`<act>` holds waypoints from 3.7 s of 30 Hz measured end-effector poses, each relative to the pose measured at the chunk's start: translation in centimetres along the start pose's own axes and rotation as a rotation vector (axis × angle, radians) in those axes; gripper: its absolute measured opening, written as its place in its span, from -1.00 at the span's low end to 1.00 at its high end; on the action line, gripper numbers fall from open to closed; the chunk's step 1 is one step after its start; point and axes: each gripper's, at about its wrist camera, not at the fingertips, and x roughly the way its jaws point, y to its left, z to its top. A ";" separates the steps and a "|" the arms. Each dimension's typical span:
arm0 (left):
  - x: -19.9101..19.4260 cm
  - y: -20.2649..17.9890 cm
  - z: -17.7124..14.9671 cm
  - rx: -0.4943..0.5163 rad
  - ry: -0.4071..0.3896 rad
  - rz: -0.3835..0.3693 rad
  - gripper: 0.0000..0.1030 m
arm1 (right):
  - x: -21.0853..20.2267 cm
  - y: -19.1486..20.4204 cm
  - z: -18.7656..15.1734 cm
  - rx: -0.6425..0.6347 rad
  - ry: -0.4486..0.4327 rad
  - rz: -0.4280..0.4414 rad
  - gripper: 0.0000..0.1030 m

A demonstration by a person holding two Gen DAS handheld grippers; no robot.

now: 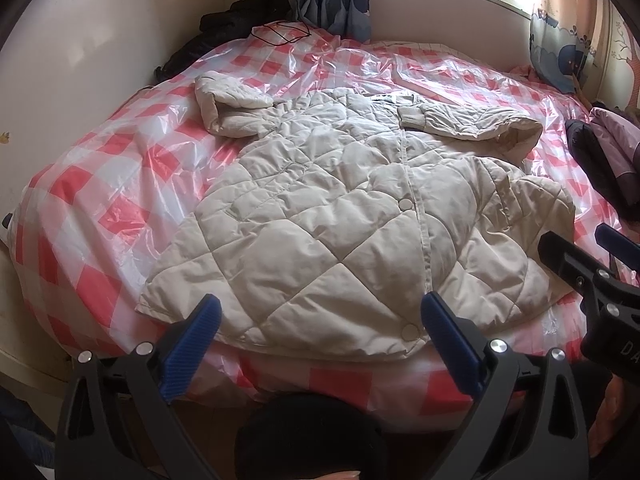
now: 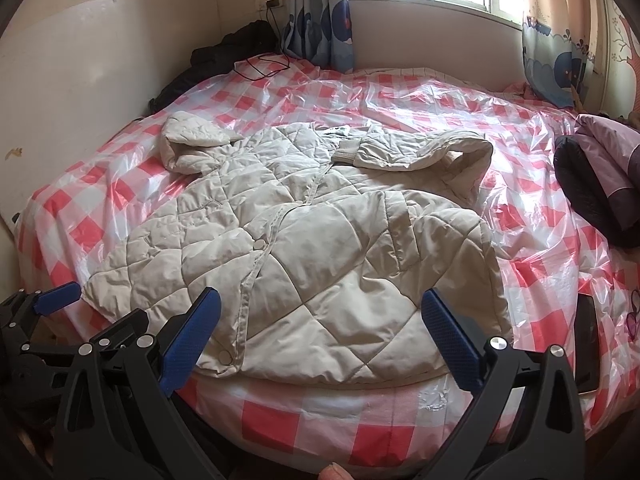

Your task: Fold large clothes

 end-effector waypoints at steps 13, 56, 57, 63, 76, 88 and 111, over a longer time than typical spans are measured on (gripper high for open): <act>0.4 0.0 -0.1 -0.003 0.008 0.001 0.86 | 0.5 -0.2 0.0 0.004 0.006 0.001 0.88; 1.2 -0.1 -0.3 -0.003 0.018 0.000 0.86 | 1.1 0.1 -0.3 0.002 0.012 0.002 0.88; 1.3 -0.2 -0.5 -0.003 0.018 0.000 0.86 | 0.9 -0.1 0.0 0.004 0.014 0.003 0.88; 1.4 -0.2 -0.6 -0.002 0.019 -0.001 0.86 | 1.0 0.1 -0.2 0.003 0.013 0.001 0.88; 1.3 -0.4 -0.5 0.000 0.026 -0.003 0.86 | 0.7 -0.1 0.1 0.005 0.016 0.003 0.88; 1.3 -0.5 -0.4 -0.001 0.029 -0.003 0.86 | 1.0 -0.1 -0.1 0.005 0.018 0.003 0.88; 3.8 -2.2 3.7 0.008 0.014 0.001 0.86 | 1.8 -2.9 4.3 -0.101 -0.052 -0.008 0.88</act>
